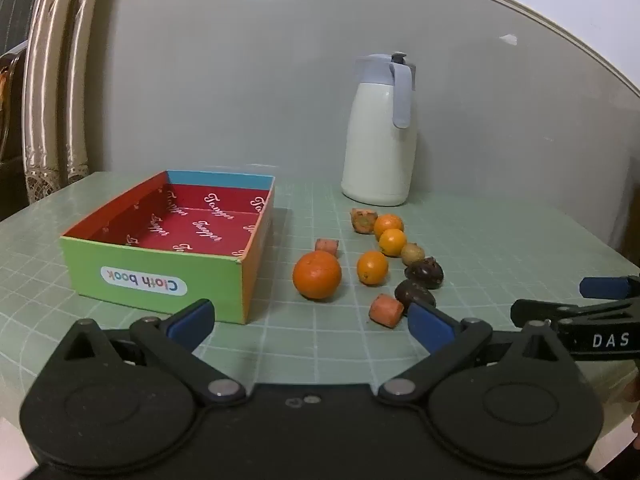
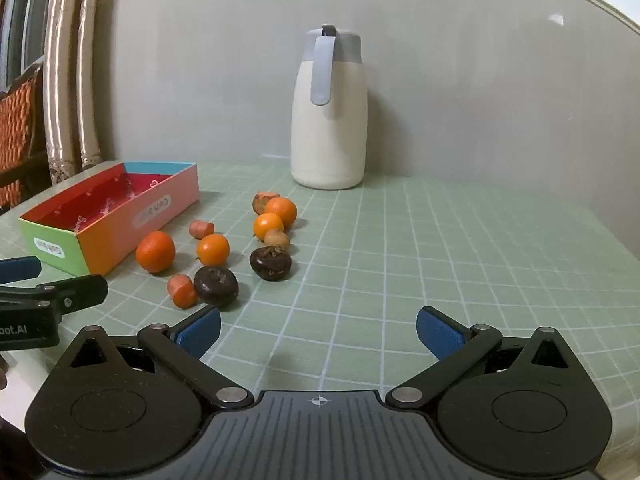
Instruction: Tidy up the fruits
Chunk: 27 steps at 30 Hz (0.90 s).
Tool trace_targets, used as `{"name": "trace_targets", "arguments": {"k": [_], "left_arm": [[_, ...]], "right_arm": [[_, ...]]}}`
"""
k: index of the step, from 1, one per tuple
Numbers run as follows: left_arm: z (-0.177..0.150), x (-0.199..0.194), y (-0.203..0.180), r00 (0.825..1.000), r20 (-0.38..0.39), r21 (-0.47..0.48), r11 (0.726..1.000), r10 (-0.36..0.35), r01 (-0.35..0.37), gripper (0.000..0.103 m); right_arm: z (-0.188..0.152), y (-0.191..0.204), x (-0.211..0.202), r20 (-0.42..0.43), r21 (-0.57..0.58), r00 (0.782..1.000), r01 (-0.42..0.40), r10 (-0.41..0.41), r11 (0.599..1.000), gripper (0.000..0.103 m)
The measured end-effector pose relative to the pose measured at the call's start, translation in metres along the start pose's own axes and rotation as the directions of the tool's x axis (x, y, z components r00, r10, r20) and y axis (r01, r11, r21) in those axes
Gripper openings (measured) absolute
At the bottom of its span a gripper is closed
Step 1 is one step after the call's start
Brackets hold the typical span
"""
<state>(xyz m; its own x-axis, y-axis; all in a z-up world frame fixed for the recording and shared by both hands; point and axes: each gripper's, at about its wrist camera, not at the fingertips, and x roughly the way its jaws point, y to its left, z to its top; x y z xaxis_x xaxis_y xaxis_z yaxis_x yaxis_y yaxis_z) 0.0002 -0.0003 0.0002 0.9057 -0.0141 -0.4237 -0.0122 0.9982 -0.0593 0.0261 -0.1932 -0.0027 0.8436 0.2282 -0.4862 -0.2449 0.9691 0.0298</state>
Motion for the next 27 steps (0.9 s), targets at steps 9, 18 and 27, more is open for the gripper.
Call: {"name": "trace_targets", "arguments": {"k": [9,18,27], "left_arm": [[-0.0058,0.0045,-0.0043,1.000,0.008,0.020,1.000,0.013,-0.013,0.097],[-0.0014,0.0004,-0.0013,1.000,0.002,0.016,1.000,0.020,-0.020,0.097],[-0.0011,0.0014,-0.0008,1.000,0.003,0.011,1.000,0.020,-0.020,0.097]], "right_arm": [[0.0001,0.0075,-0.0004,0.001,-0.010,1.000,0.004,-0.004,1.000,0.103],[0.0011,-0.0010,-0.0008,0.014,0.015,1.000,0.005,-0.005,1.000,0.103],[0.0008,-0.0020,-0.0006,0.017,0.014,1.000,0.014,-0.014,1.000,0.103]]}}
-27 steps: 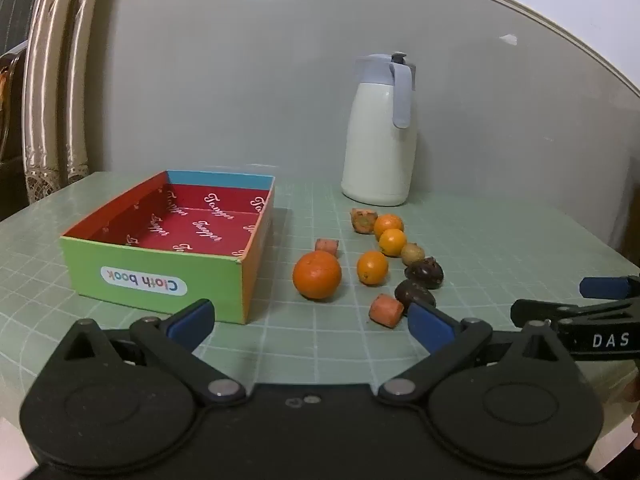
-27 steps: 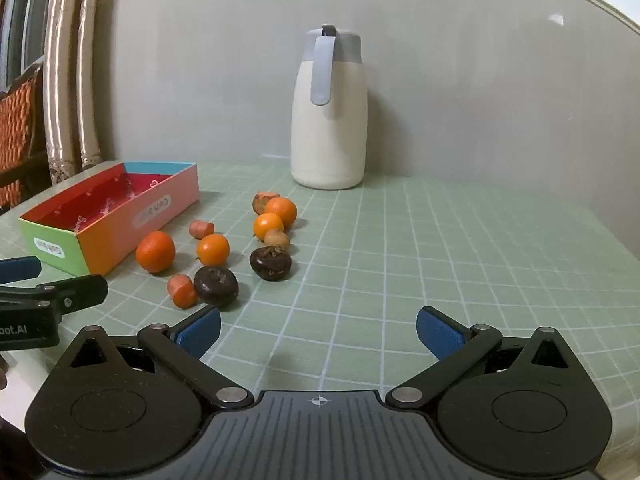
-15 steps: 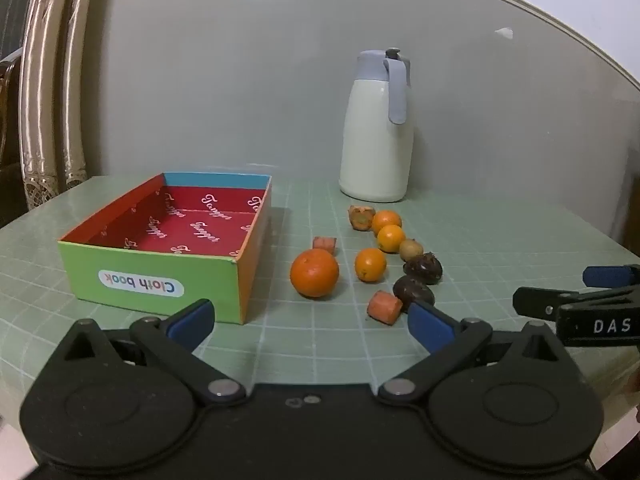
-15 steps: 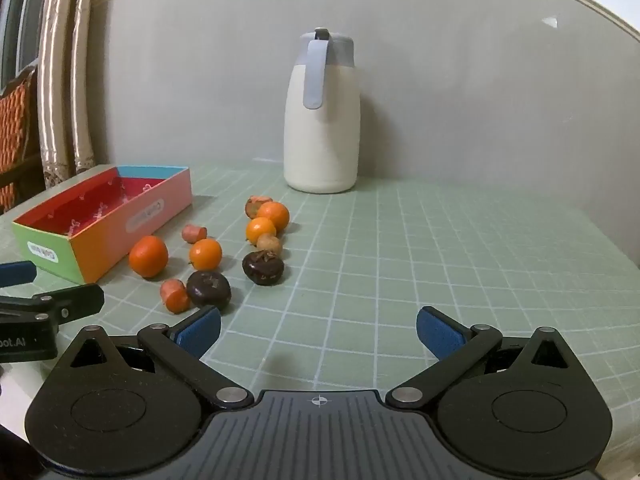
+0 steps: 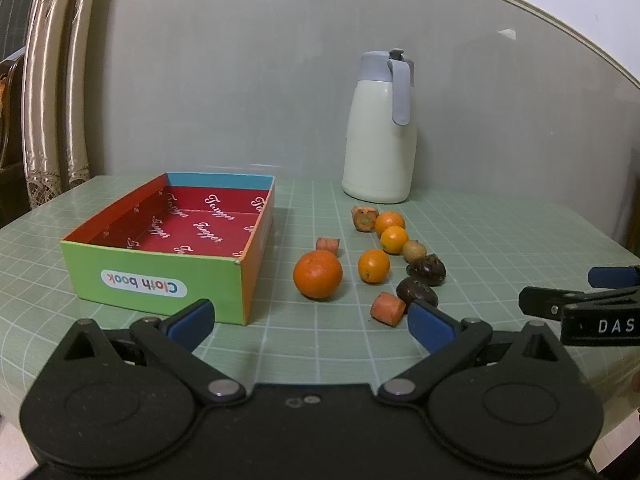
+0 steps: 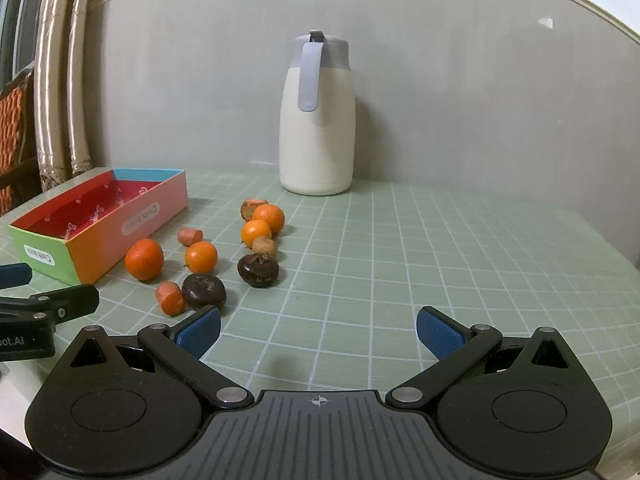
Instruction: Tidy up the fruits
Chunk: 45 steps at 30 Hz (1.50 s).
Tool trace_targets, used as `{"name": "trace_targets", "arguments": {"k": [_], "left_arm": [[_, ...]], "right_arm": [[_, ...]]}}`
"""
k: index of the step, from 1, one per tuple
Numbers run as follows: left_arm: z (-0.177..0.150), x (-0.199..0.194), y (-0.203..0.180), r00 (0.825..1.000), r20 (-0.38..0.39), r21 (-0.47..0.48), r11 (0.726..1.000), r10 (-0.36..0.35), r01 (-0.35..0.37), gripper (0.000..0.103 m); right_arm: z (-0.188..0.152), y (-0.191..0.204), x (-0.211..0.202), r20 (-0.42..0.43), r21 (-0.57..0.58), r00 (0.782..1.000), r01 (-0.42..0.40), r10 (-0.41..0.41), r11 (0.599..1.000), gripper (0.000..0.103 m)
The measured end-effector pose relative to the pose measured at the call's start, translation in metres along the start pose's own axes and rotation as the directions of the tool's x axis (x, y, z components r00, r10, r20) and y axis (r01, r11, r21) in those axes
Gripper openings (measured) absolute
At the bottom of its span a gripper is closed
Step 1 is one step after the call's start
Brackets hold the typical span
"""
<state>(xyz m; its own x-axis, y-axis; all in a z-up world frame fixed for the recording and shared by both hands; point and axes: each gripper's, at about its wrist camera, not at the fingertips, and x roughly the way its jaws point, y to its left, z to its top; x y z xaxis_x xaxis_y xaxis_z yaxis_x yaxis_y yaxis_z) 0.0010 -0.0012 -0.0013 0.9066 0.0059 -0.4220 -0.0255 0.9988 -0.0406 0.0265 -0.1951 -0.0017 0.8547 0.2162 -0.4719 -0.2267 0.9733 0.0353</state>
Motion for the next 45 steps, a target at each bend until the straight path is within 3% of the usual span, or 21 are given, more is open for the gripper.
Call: {"name": "trace_targets", "arguments": {"k": [45], "left_arm": [[-0.0003,-0.0002,0.0063,1.000,-0.002,-0.003,1.000,-0.003,0.003,0.097]], "right_arm": [[0.0000,-0.0035,-0.0033,0.014,-0.006,1.000,0.024,-0.024,1.000,0.103]]}}
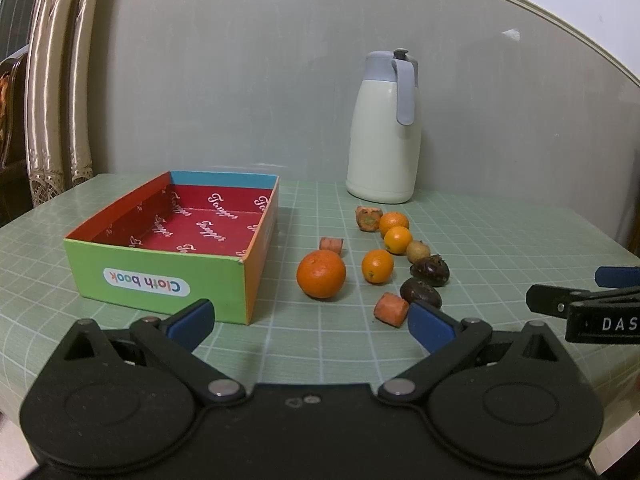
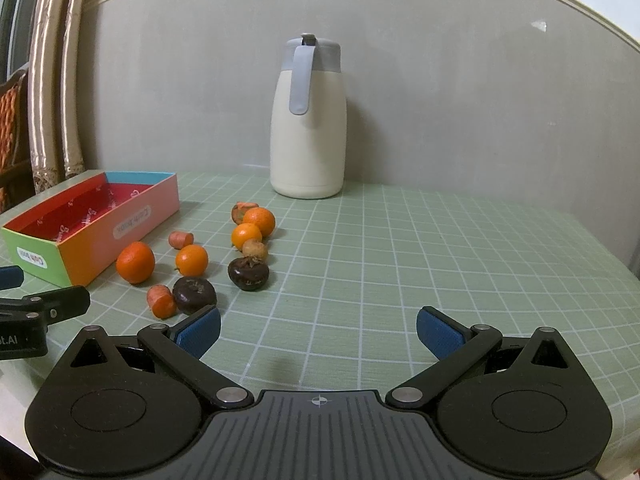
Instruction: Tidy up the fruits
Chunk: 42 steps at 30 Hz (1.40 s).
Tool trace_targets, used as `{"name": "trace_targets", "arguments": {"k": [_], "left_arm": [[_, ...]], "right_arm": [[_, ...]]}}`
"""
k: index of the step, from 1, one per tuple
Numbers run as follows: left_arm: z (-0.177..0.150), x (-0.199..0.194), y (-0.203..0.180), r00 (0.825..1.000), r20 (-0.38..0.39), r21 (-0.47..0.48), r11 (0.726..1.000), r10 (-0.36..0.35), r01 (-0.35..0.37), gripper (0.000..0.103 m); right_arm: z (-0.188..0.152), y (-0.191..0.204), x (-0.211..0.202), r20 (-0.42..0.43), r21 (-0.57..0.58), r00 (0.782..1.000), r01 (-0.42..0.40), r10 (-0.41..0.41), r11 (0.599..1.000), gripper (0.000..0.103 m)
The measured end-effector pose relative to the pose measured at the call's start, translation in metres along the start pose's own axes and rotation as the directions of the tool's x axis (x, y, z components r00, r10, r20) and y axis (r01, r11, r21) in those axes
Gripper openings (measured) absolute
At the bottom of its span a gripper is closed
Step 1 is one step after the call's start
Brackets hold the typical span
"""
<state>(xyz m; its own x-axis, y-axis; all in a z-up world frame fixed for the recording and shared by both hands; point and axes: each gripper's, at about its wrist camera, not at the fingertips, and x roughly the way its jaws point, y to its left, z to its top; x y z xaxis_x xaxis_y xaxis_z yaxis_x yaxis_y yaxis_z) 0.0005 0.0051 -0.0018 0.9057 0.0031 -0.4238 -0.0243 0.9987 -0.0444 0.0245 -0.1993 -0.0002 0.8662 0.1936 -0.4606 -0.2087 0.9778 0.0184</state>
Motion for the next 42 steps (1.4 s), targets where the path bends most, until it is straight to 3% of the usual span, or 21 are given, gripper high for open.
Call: {"name": "trace_targets", "arguments": {"k": [24,26,29,30,33,38,42], "left_arm": [[0.002,0.000,-0.002,1.000,0.000,0.003,1.000,0.011,-0.011,0.097],[0.002,-0.002,-0.001,0.999,0.010,-0.008,0.999,0.048,-0.048,0.097],[0.003,0.003,0.002,0.999,-0.016,-0.040,0.999,0.030,-0.030,0.097],[0.003,0.006,0.002,1.000,-0.022,-0.040,0.999,0.015,-0.016,0.092],[0.004,0.020,-0.002,0.997,-0.061,-0.021,0.999,-0.044,0.042,0.051],[0.001,0.036,-0.014,0.994,-0.073,0.009,0.997,-0.082,0.083,0.049],[-0.001,0.049,-0.029,0.989,-0.089,0.078,0.989,-0.118,0.125,0.036]], "right_arm": [[0.000,0.000,0.001,-0.007,-0.017,1.000,0.014,-0.014,1.000,0.103],[0.000,0.000,0.001,-0.004,-0.011,1.000,0.016,-0.016,1.000,0.103],[0.002,-0.005,0.000,0.003,0.020,1.000,0.017,-0.017,1.000,0.103],[0.003,-0.007,0.000,0.003,0.027,1.000,0.019,-0.019,0.999,0.103],[0.005,-0.010,0.001,0.001,0.032,1.000,0.029,-0.029,0.999,0.103],[0.008,-0.014,0.012,-0.021,0.015,0.999,0.046,-0.046,0.999,0.103],[0.008,-0.018,0.028,-0.067,0.027,0.996,0.054,-0.052,0.998,0.103]]}}
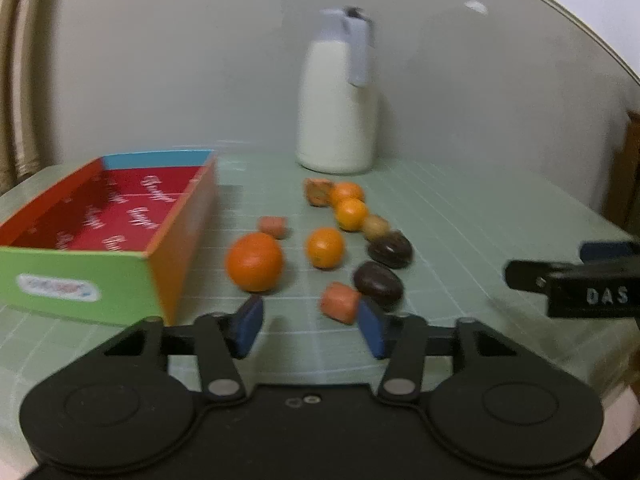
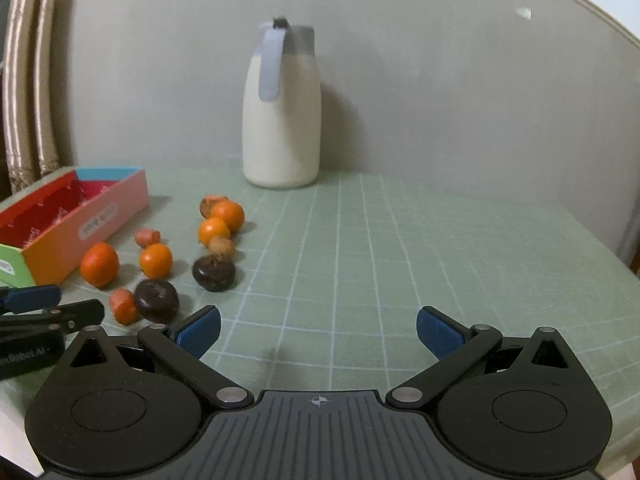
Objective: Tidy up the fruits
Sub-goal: 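Grasp the small orange sausage piece with the left gripper, then carry the sausage piece into the red-lined box and open the left gripper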
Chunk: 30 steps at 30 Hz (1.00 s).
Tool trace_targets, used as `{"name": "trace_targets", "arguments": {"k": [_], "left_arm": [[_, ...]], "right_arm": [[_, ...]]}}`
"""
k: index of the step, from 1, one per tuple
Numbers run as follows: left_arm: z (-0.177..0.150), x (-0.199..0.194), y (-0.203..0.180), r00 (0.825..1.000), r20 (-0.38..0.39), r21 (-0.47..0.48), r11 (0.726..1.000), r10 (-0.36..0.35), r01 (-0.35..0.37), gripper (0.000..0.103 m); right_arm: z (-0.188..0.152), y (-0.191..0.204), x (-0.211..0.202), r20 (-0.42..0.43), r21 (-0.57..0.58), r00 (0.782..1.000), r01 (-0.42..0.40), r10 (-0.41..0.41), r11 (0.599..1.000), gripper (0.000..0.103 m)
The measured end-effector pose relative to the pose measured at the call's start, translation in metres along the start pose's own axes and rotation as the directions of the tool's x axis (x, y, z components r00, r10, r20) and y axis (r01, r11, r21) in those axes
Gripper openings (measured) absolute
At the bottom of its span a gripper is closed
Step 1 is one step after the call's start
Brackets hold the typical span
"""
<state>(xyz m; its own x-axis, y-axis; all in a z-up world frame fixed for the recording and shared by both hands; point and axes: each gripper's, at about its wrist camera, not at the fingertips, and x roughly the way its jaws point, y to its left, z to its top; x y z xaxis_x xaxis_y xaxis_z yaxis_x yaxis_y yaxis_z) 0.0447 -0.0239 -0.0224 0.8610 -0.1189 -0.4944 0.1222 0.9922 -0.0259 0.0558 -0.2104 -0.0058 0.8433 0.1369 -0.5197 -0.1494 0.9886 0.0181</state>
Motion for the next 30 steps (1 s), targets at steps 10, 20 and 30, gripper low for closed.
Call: {"name": "trace_targets", "arguments": {"k": [10,20,30], "left_arm": [[0.005,0.034,-0.012,0.998,-0.029,0.106,0.993,-0.056,0.058,0.013],[0.014,0.014,0.002,0.999,0.037,0.072,0.997,-0.036,0.033,0.013],[0.047,-0.012,0.051,0.983,0.148,-0.003,0.994,0.104,-0.105,0.013]], "right_arm": [[0.003,-0.006,0.013,-0.008,0.026,1.000,0.006,-0.006,1.000,0.103],[0.006,-0.004,0.014,0.002,0.034,1.000,0.008,-0.008,0.999,0.103],[0.010,0.021,0.011,0.035,-0.006,0.999,-0.030,0.030,1.000,0.103]]}}
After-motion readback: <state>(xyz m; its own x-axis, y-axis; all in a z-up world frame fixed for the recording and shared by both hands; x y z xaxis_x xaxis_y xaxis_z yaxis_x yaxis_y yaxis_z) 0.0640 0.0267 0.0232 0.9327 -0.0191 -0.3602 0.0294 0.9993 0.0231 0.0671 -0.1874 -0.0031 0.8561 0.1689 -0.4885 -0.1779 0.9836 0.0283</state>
